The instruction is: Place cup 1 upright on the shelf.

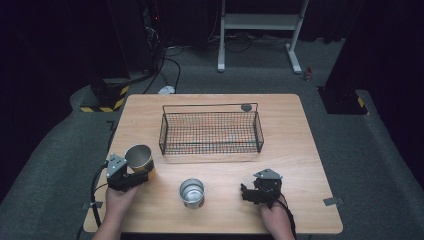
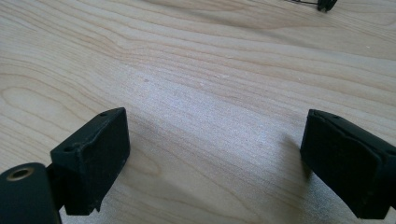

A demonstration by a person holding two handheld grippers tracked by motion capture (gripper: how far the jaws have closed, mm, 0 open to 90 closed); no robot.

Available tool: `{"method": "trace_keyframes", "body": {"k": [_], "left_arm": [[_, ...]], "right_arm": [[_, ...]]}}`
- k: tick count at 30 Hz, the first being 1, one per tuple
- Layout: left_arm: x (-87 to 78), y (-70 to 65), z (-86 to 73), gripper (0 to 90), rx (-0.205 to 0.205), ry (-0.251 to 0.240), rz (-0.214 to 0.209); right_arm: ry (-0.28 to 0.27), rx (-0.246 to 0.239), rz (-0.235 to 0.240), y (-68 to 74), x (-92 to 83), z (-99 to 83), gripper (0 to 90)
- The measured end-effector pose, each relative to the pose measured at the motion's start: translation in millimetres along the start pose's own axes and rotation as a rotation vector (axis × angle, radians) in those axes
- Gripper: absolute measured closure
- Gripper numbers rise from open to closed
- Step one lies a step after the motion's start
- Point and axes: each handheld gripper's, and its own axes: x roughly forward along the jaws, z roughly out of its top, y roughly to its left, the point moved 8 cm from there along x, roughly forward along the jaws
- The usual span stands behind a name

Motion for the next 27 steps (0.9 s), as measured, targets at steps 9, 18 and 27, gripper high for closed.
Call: {"method": "trace_keyframes", "body": {"k": [9, 18, 27], "left_arm": [[1.9, -3.4, 0.9, 14.9, 0.01, 0.01, -0.011], [6.6, -15.4, 11.4, 14.9, 0.019, 0.012, -0.007], [9.4, -26.6, 23.6, 14.9, 0.004, 0.0, -0.035]], "right_arm": [[0.0, -0.004, 0.002, -0.1, 0.1, 0.3, 8.0], [-0.001, -0.022, 0.018, -1.1, 1.0, 1.4, 8.0], [-0.001, -0.017, 0.017, -0.7, 0.8, 1.0, 8.1]]}}
